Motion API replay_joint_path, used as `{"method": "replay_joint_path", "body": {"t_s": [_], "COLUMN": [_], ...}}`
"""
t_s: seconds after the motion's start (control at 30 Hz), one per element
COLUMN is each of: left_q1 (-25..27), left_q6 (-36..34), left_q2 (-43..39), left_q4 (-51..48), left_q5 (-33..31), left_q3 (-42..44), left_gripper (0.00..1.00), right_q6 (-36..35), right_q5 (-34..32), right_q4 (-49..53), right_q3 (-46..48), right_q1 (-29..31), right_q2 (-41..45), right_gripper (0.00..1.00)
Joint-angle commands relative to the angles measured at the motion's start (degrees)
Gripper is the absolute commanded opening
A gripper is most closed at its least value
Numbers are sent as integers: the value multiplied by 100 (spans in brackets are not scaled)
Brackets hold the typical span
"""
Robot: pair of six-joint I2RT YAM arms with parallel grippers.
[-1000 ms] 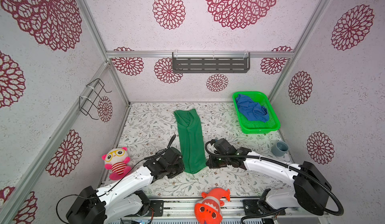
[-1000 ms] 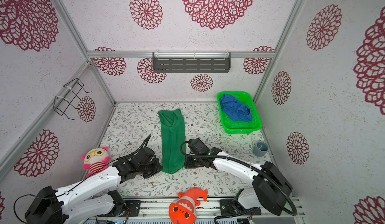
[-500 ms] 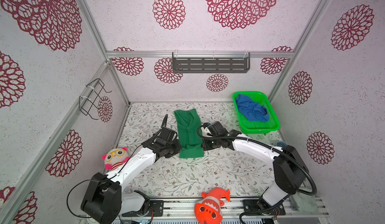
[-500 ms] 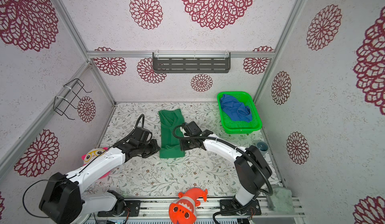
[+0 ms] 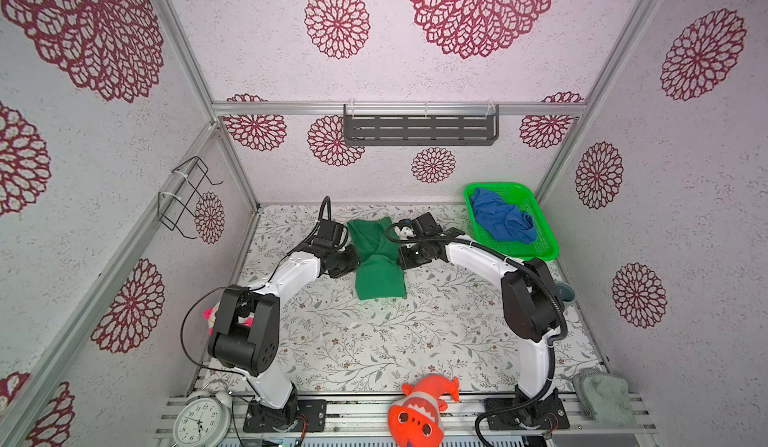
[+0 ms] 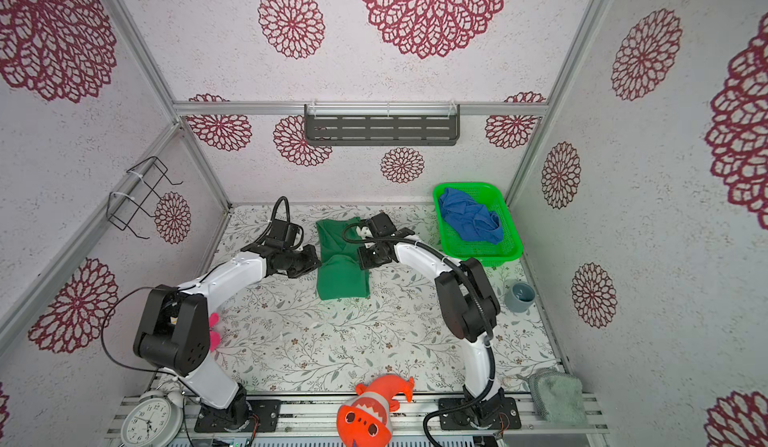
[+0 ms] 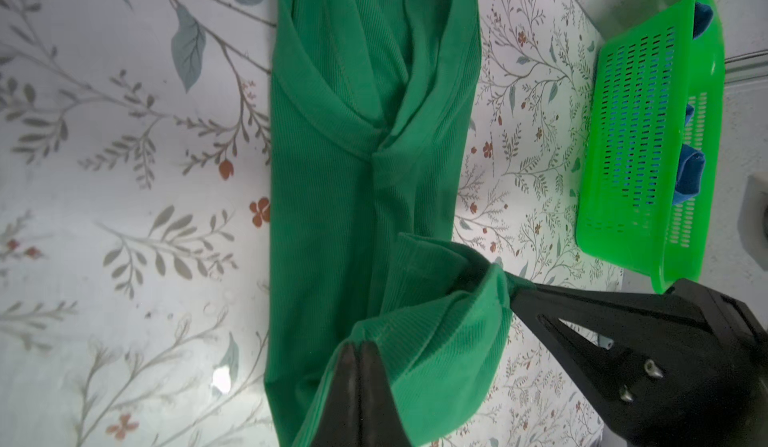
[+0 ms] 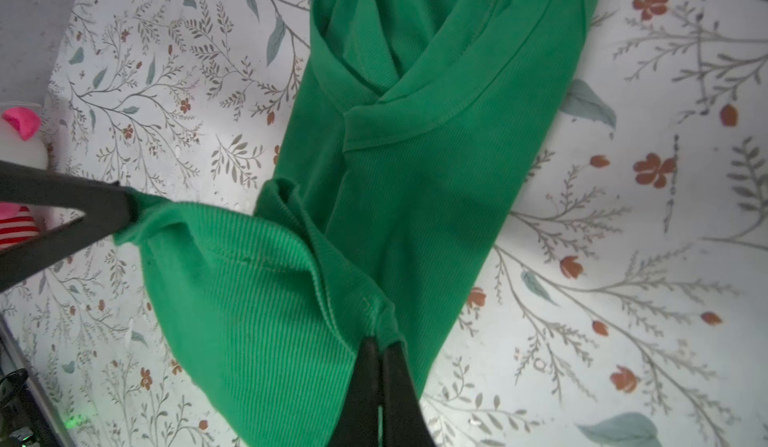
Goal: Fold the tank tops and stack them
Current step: 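Lift the near end and fold it away from the robot over the strip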
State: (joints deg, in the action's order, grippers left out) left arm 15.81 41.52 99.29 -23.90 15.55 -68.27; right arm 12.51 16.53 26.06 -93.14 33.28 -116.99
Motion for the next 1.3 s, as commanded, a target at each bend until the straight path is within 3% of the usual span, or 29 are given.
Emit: {"method": "replay_joint_path", "body": {"t_s": [0.0, 0.27, 0.3, 0.4, 0.43, 0.5, 0.67, 0.77, 0.9, 1.07, 1.17, 1.27], "left_q1": [-155, -346, -379, -533, -588, -688, -649, -376, 27, 471, 492, 570], "left_q6": [-218, -321, -374, -613, -689, -833, -554, -81, 649, 993, 998, 1174], "left_q2": [365, 1562, 1707, 1826, 1762, 1432, 388, -117, -656, -836, -370, -4], "left_q4": [200, 498, 487, 230, 70, -231, 53, 708, 1503, 1773, 1737, 2026], "left_q5": [271, 571, 572, 869, 897, 818, 763, 826, 711, 362, 399, 379], "left_q3": [-247, -1031, -1215, -1706, -1799, -1797, -546, 517, 1493, 1378, 1066, 1283], "left_gripper": [0, 0, 1, 39, 45, 50, 51, 42, 30, 30, 31, 31], "right_q6": [-293, -443, -438, -478, -467, -440, 126, 637, 1014, 1636, 1836, 2096], "right_q5": [265, 415, 437, 412, 419, 376, 358, 741, 711, 908, 898, 789], "right_q4": [201, 448, 443, 443, 456, 488, -347, -1109, -1439, -2312, -2477, -2622], "right_q3": [-472, -1608, -1808, -2184, -2193, -2005, -233, 939, 1736, 2147, 2044, 2234], "right_q1": [-160, -368, -418, -569, -605, -663, -643, -498, -252, 139, 241, 224], "right_q2": [-184, -1195, -1319, -1410, -1338, -1024, 207, 824, 1286, 1363, 985, 749], "right_gripper": [0, 1, 12, 48, 57, 62, 59, 49, 34, 28, 27, 27]}}
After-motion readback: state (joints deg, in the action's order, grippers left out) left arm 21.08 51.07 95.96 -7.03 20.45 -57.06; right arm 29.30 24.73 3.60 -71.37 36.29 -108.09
